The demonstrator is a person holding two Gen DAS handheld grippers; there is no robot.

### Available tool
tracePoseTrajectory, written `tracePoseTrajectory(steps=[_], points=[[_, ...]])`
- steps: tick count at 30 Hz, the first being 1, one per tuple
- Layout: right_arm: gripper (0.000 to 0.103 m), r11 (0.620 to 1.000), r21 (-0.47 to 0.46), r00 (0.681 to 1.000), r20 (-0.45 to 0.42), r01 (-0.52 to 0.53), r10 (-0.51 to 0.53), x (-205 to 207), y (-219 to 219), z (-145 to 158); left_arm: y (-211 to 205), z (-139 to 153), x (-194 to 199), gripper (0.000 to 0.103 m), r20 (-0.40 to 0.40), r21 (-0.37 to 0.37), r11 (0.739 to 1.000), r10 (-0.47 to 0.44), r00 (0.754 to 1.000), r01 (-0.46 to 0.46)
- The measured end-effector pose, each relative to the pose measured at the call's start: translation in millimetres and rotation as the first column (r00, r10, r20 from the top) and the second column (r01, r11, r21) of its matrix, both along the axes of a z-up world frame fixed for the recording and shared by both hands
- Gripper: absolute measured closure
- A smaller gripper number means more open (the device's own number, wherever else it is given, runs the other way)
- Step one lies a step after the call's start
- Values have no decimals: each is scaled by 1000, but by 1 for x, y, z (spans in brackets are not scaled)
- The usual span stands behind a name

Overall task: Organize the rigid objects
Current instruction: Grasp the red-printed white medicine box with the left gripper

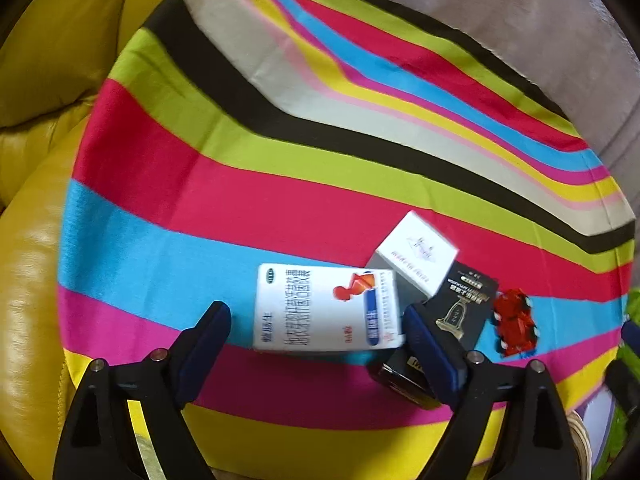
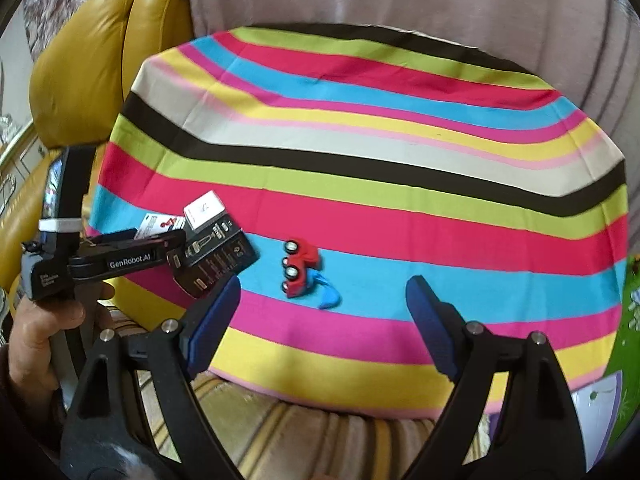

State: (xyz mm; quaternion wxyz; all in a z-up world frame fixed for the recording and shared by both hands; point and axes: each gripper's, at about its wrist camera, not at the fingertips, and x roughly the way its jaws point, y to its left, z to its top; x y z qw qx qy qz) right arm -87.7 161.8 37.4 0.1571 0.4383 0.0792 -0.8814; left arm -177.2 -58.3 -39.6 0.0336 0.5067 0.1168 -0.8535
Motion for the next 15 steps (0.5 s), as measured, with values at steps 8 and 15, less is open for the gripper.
tracePoseTrajectory(steps=[8,15], points=[[16,997,48,997,68,-52,49,-6,-19,-42,0,-10,1,16,35,11,1000,-11,999,11],[16,998,48,993,109,-47,41,-20,-15,-55,4,-4,8,32,-1,-21,999,-38,999,38]])
